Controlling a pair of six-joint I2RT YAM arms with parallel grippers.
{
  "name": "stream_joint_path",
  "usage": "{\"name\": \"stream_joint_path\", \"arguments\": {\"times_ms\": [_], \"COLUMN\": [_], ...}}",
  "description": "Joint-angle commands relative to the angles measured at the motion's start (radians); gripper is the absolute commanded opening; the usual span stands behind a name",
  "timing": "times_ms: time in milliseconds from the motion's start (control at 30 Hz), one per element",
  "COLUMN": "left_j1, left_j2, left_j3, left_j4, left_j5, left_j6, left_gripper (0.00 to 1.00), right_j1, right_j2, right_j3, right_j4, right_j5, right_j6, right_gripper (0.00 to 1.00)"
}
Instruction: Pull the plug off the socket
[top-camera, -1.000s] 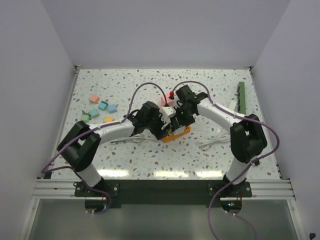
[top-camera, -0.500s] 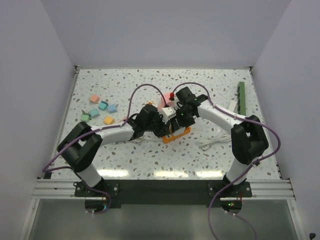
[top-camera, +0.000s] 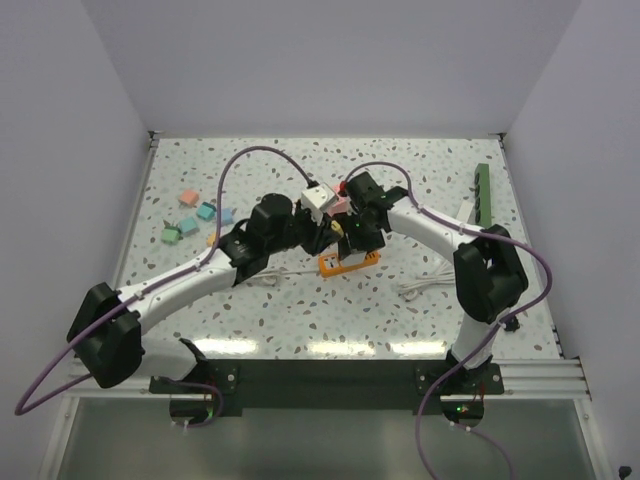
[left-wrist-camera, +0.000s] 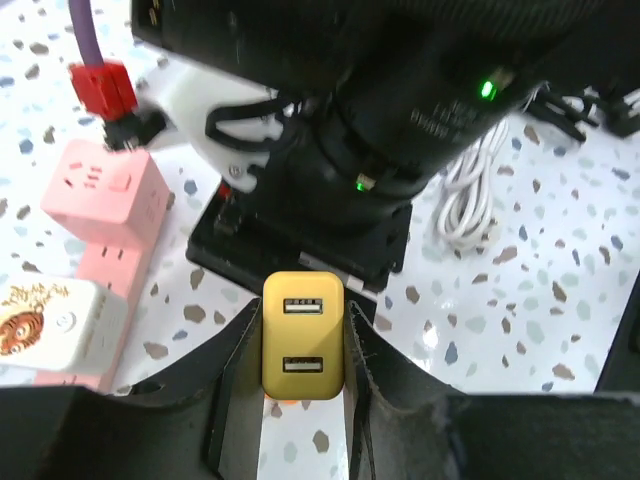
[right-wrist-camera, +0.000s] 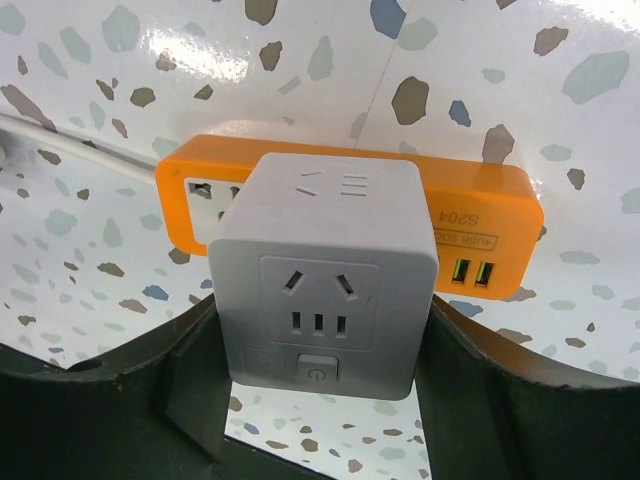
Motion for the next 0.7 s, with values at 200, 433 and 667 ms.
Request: {"name": "stream_joint_path", "arguments": {"times_ms": [200, 433, 667], "left_j1": [0.259, 0.644, 0.830], "left_j2": [-0.057, 0.027, 0.284], "left_j3": [-0.017, 0.025, 0.168], "left_j4": [-0.178, -0.204, -0.359], "left_j5": [-0.281, -0.280, -0.255], "left_j6": [-0.060, -0.086, -0.132], "left_gripper": [0.00, 0.00, 0.00], "right_j1": [-0.002, -0.004, -0.004], "right_j2": [0.132, 0.087, 0.058], "right_j3": [-0.091, -0.087, -0.061], "right_j4": [0.018, -0.010, -0.025], "right_j5": [0.083, 0.075, 0.061], "right_j6": [0.048, 0.030, 0.028], "right_gripper": [0.00, 0.00, 0.00]}}
